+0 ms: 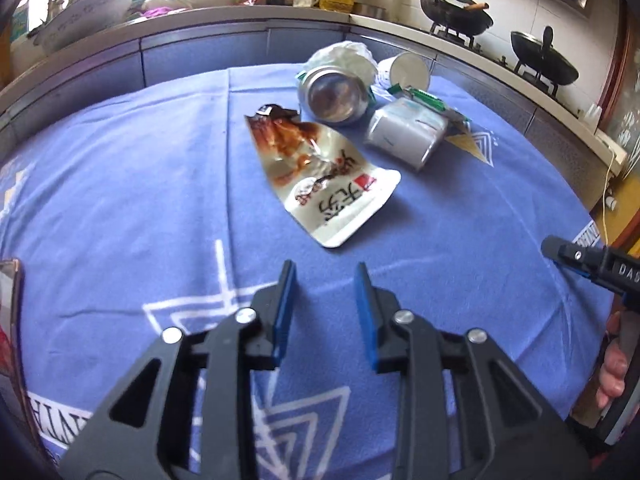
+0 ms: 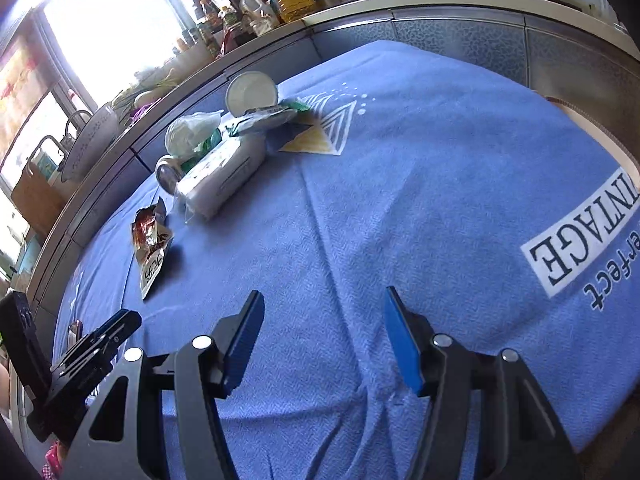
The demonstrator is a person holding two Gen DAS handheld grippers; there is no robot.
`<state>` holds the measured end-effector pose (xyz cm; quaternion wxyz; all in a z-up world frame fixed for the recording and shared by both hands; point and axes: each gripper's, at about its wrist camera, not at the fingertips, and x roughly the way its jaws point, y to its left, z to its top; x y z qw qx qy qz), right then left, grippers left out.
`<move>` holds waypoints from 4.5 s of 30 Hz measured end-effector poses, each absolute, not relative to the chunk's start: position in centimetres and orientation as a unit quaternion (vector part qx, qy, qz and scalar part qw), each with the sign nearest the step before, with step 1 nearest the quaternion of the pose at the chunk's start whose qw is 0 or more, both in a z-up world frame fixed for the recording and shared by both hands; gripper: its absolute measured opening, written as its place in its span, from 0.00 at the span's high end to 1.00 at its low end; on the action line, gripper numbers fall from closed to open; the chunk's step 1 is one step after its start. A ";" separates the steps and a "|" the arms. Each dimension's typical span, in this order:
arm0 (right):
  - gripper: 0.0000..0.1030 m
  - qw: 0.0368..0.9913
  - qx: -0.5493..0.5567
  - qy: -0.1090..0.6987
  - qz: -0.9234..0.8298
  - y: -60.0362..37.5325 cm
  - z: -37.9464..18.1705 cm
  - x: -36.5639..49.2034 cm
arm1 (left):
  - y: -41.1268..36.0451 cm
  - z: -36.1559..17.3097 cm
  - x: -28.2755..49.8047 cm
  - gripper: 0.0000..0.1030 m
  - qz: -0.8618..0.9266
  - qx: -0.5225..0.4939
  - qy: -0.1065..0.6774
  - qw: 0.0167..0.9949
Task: Collect trash
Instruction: 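Return both tools to the table, then grasp the white tissue with the right tool while the left tool grasps the sauce packet, then carry the tissue and sauce packet over the beige basket with both tools, then open both tools to drop the tissue and sauce packet into the basket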
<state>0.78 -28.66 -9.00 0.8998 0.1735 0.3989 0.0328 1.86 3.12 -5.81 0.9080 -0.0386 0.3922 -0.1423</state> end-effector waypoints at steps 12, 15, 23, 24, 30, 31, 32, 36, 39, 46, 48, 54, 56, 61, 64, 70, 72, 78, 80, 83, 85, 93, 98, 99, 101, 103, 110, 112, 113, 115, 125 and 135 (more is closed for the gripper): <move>0.18 0.904 0.185 0.381 0.062 -27.6 -9.3 0.7 | 3.8 -5.8 1.9 0.67 -0.155 -0.065 0.390 0.905; 0.15 0.906 0.172 0.381 0.066 -27.2 -9.3 0.8 | 4.2 -5.8 2.1 0.67 -0.161 -0.074 0.390 0.903; 0.40 0.897 0.184 0.391 0.096 -26.8 -8.2 2.2 | 4.8 -5.8 2.3 0.67 -0.164 -0.088 0.390 0.902; 0.42 0.897 0.180 0.389 0.104 -26.4 -7.7 2.7 | 4.9 -5.8 2.2 0.67 -0.165 -0.091 0.389 0.902; 0.44 0.903 0.140 0.369 0.170 -21.2 -2.5 10.4 | 5.3 -5.9 2.3 0.67 -0.170 -0.104 0.388 0.900; 0.44 0.901 0.137 0.371 0.177 -19.8 -1.7 12.3 | 5.2 -5.9 2.2 0.67 -0.169 -0.102 0.388 0.900; 0.44 0.902 0.131 0.373 0.176 -18.5 -1.1 14.1 | 5.2 -5.9 2.2 0.67 -0.168 -0.100 0.388 0.901; 0.44 0.890 0.124 0.404 0.170 -15.1 -1.0 21.3 | 5.1 -5.9 2.2 0.67 -0.167 -0.097 0.388 0.901; 0.46 0.875 0.107 0.440 0.173 -13.6 -2.5 24.2 | 5.0 -5.8 2.2 0.64 -0.171 -0.096 0.388 0.901; 0.87 0.908 0.107 0.353 0.199 -17.7 -0.1 18.1 | 5.7 -5.5 2.8 0.63 -0.171 -0.118 0.398 0.894; 0.87 0.915 0.100 0.335 0.203 -19.6 0.0 15.0 | 6.5 -5.0 3.7 0.58 -0.168 -0.143 0.398 0.890; 0.87 0.920 0.082 0.336 0.187 -23.7 -3.3 7.7 | 6.2 -3.8 7.3 0.42 -0.169 -0.144 0.407 0.886; 0.87 0.917 0.080 0.342 0.189 -24.0 -4.2 6.4 | 5.5 -3.7 8.8 0.42 -0.165 -0.134 0.414 0.885; 0.87 0.911 0.104 0.344 0.200 -24.2 -4.8 5.2 | 5.2 -4.6 12.2 0.64 -0.150 -0.168 0.441 0.869; 0.87 0.911 0.110 0.341 0.205 -24.7 -4.7 5.0 | 5.1 -5.3 13.3 0.89 -0.171 -0.205 0.461 0.846; 0.87 0.906 0.132 0.341 0.213 -25.2 -5.1 4.4 | 4.1 -3.4 10.1 0.98 -0.203 -0.199 0.432 0.856; 0.87 0.903 0.141 0.343 0.215 -25.4 -5.4 4.2 | 4.1 -2.6 8.6 0.99 -0.211 -0.199 0.426 0.857; 0.87 0.899 0.158 0.343 0.223 -25.6 -5.5 3.3 | 4.8 -0.5 5.4 0.99 -0.228 -0.202 0.406 0.861; 0.87 0.899 0.163 0.339 0.225 -25.8 -5.3 2.8 | 4.8 0.4 4.7 1.00 -0.239 -0.200 0.399 0.863; 0.87 0.901 0.172 0.330 0.221 -26.5 -5.0 2.0 | 3.8 2.0 4.3 0.99 -0.260 -0.196 0.389 0.862; 0.87 0.906 0.178 0.321 0.213 -27.4 -4.6 1.6 | 2.4 3.1 4.3 1.00 -0.277 -0.187 0.382 0.861; 0.87 0.920 0.223 0.288 0.144 -34.8 -4.6 -0.8 | -7.8 5.0 6.6 0.99 -0.353 -0.128 0.387 0.842; 0.87 0.921 0.262 0.276 0.084 -41.2 -5.9 -2.5 | -16.6 5.5 7.9 0.99 -0.405 -0.083 0.394 0.821; 0.87 0.921 0.270 0.273 0.073 -42.4 -6.1 -2.9 | -18.3 5.5 8.0 0.99 -0.414 -0.075 0.395 0.817; 0.87 0.921 0.281 0.266 0.049 -44.8 -6.4 -3.6 | -21.5 5.4 8.4 0.99 -0.428 -0.060 0.400 0.808; 0.87 0.921 0.290 0.259 0.023 -47.1 -6.6 -4.1 | -24.5 5.1 8.8 0.99 -0.440 -0.045 0.404 0.801; 0.87 0.904 0.345 0.246 -0.056 -55.1 -8.1 -3.7 | -35.8 3.8 10.9 0.99 -0.467 0.002 0.417 0.779; 0.87 0.897 0.359 0.249 -0.074 -57.3 -8.8 -3.2 | -39.1 3.4 11.8 0.99 -0.469 0.018 0.420 0.776; 0.87 0.891 0.369 0.250 -0.080 -58.4 -9.1 -2.9 | -40.6 3.1 12.3 0.99 -0.469 0.025 0.422 0.775; 0.87 0.885 0.379 0.256 -0.090 -60.2 -9.5 -1.9 | -43.5 2.4 13.2 0.99 -0.469 0.040 0.429 0.771; 0.85 0.859 0.366 0.341 -0.107 -66.4 -12.9 3.4 | -53.0 -2.4 17.2 0.99 -0.446 0.089 0.460 0.762; 0.54 0.839 0.394 0.358 -0.108 -67.3 -14.7 3.8 | -54.5 -5.8 17.8 0.77 -0.419 0.117 0.499 0.749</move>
